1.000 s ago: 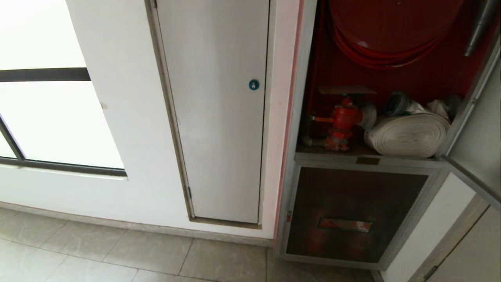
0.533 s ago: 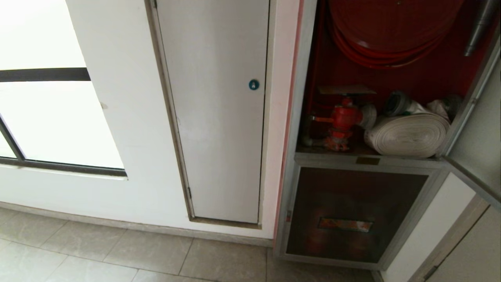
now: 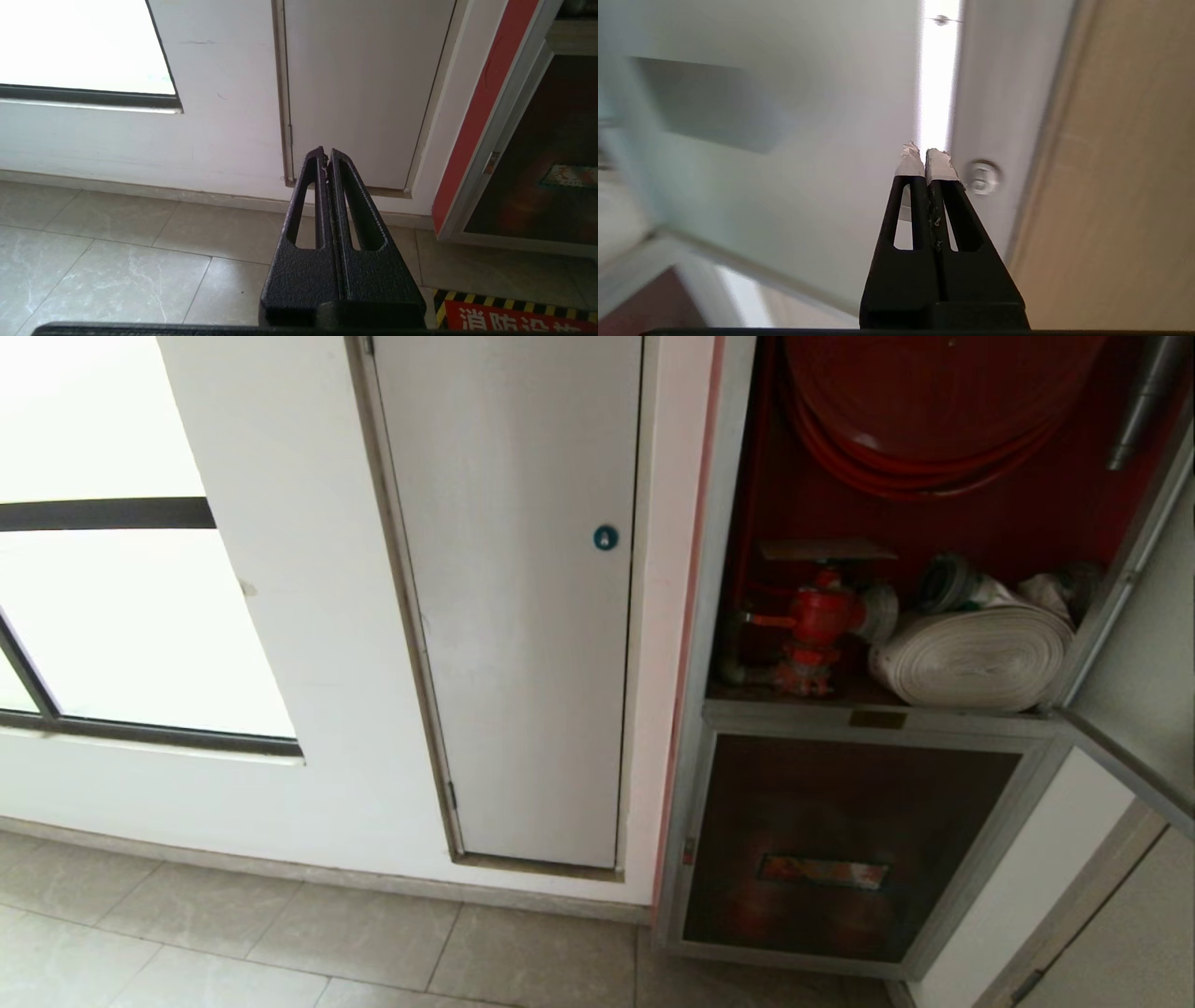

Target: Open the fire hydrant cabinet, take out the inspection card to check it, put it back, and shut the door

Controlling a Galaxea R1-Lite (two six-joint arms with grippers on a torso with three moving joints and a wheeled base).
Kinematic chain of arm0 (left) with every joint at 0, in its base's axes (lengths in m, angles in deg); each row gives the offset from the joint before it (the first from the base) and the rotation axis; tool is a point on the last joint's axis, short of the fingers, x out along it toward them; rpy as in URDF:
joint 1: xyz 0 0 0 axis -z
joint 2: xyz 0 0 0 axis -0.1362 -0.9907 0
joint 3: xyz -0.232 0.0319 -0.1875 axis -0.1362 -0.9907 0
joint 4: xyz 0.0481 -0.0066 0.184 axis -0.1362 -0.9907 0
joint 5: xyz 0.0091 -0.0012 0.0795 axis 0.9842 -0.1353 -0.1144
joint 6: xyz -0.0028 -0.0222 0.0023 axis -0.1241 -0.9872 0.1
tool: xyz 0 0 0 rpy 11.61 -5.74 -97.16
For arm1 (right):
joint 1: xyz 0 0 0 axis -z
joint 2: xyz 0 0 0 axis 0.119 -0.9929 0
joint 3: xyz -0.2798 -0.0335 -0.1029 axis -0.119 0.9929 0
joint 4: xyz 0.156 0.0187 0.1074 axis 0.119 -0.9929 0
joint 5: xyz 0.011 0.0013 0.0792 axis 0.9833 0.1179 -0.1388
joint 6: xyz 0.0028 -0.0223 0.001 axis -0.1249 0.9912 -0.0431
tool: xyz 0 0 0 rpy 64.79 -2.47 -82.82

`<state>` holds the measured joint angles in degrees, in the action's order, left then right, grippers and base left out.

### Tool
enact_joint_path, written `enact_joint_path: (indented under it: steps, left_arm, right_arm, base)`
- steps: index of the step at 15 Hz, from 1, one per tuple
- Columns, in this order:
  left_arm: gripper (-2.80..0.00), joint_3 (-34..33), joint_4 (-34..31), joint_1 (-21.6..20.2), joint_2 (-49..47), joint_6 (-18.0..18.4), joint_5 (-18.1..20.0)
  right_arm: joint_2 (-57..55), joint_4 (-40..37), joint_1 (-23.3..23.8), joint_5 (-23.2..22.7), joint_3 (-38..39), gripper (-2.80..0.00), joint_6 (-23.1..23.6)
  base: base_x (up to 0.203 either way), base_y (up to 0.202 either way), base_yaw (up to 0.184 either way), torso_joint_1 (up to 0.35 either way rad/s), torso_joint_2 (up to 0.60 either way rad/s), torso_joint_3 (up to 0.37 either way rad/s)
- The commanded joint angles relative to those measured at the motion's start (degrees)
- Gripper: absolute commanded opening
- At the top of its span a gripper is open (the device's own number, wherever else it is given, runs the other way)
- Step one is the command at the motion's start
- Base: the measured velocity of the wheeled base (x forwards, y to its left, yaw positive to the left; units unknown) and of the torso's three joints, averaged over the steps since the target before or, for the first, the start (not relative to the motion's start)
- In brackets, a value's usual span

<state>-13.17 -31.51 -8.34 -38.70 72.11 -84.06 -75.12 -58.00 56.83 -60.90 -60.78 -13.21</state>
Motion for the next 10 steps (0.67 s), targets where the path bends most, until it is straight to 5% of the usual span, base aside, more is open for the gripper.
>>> enact_joint_path:
  steps: [1, 5, 10]
  left_arm:
    - [-2.8, -0.09, 0.01, -0.02, -0.06, 0.03, 0.01]
    - [-2.8, -0.09, 0.01, -0.02, -0.06, 0.03, 0.01]
    - [-2.8, -0.09, 0.01, -0.02, -0.06, 0.03, 0.01]
  right_arm:
    - [-1.88, 0.15, 1.06, 0.88, -0.7, -2.8, 0.35]
    - [-5.73, 0.28, 2.29, 1.0, -1.98, -2.8, 0.55]
    - [-11.7, 9.36, 5.28, 1.17, -2.75, -2.8, 2.26]
  base:
    - [0.0, 0.0, 0.0, 0.0, 0.0, 0.0]
    - [0.0, 0.0, 0.0, 0.0, 0.0, 0.0]
    - [0.0, 0.0, 0.0, 0.0, 0.0, 0.0]
